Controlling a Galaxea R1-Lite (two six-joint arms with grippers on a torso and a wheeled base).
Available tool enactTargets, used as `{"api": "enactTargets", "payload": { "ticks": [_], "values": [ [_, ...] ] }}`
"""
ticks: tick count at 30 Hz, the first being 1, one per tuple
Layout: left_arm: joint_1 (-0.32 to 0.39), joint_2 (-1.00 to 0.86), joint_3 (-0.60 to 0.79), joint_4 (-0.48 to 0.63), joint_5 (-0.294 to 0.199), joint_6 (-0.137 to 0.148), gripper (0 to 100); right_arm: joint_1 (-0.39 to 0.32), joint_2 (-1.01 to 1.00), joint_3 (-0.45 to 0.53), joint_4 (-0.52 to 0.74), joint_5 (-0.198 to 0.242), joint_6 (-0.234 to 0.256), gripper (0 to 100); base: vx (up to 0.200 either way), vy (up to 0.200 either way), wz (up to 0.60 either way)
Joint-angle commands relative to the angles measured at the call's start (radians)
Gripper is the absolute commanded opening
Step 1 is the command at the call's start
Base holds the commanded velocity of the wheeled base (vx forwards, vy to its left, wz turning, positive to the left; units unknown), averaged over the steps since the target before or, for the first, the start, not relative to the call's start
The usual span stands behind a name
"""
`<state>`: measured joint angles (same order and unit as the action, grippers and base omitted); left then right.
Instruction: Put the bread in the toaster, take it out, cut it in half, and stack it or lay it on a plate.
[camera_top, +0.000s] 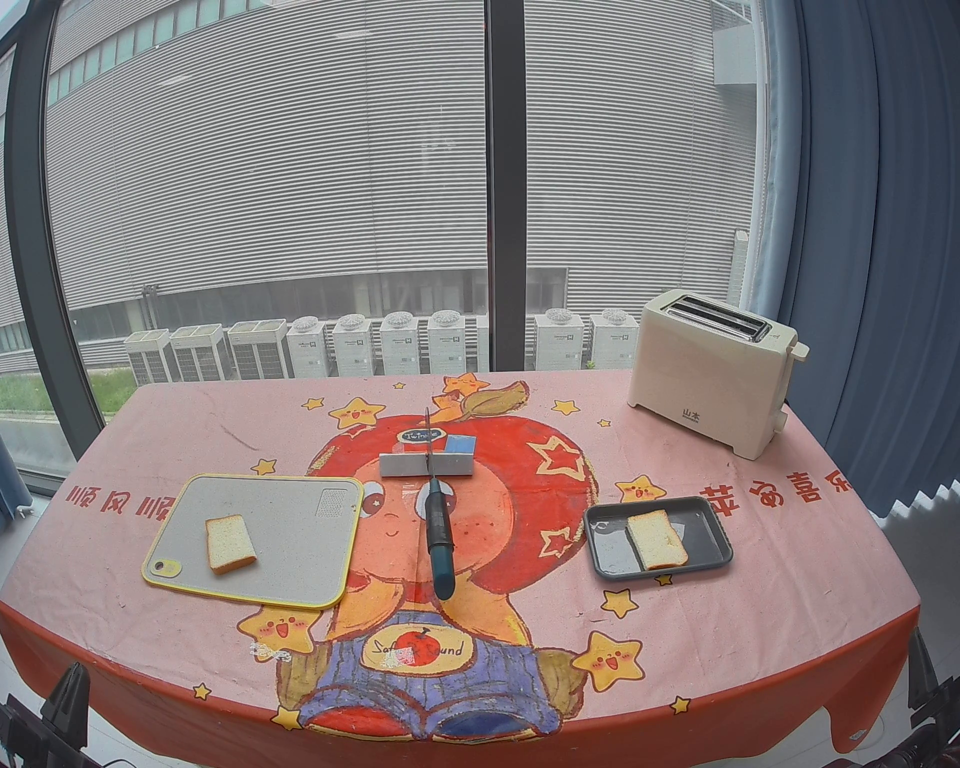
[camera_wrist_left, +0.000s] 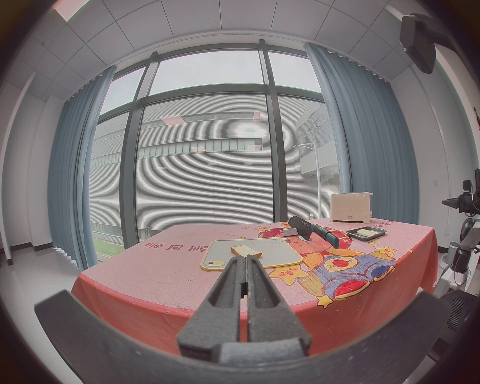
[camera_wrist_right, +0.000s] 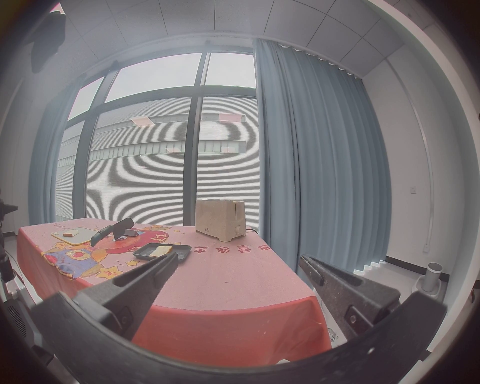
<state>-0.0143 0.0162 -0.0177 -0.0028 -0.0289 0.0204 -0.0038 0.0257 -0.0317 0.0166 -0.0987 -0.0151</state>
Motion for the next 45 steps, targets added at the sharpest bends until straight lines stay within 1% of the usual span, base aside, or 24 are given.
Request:
{"api": "enactTargets", "payload": {
  "ticks": [1, 2, 3, 4, 13, 19, 29, 34, 45],
  "values": [
    [0.0, -0.016, 0.018, 0.0, 0.0, 0.0, 0, 0.001, -0.02, 0.006, -0.007, 0.047, 0.001, 100, 0.0, 0.0, 0.0],
    [0.0, -0.016, 0.018, 0.0, 0.0, 0.001, 0, 0.001, -0.02, 0.013, -0.009, 0.077, 0.0, 100, 0.0, 0.0, 0.0],
    [0.0, -0.016, 0.018, 0.0, 0.0, 0.0, 0, 0.001, -0.02, 0.026, -0.012, 0.099, -0.005, 100, 0.0, 0.0, 0.0],
    [0.0, -0.016, 0.018, 0.0, 0.0, 0.001, 0, 0.001, -0.021, 0.029, -0.012, 0.109, -0.008, 100, 0.0, 0.0, 0.0],
    [0.0, -0.016, 0.018, 0.0, 0.0, 0.0, 0, 0.001, -0.021, 0.032, -0.017, 0.12, -0.006, 100, 0.0, 0.0, 0.0],
    [0.0, -0.016, 0.018, 0.0, 0.0, 0.001, 0, 0.002, -0.024, 0.032, -0.015, 0.12, 0.003, 100, 0.0, 0.0, 0.0],
    [0.002, -0.016, 0.018, -0.003, 0.004, 0.0, 0, 0.002, -0.024, 0.032, -0.015, 0.117, 0.003, 100, 0.0, 0.0, 0.0],
    [0.002, -0.016, 0.018, -0.002, 0.006, -0.008, 0, 0.002, -0.024, 0.032, -0.015, 0.117, 0.003, 100, 0.0, 0.0, 0.0],
    [0.002, -0.016, 0.018, -0.006, 0.011, -0.013, 0, 0.002, -0.024, 0.032, -0.015, 0.117, 0.003, 100, 0.0, 0.0, 0.0]
  ]
}}
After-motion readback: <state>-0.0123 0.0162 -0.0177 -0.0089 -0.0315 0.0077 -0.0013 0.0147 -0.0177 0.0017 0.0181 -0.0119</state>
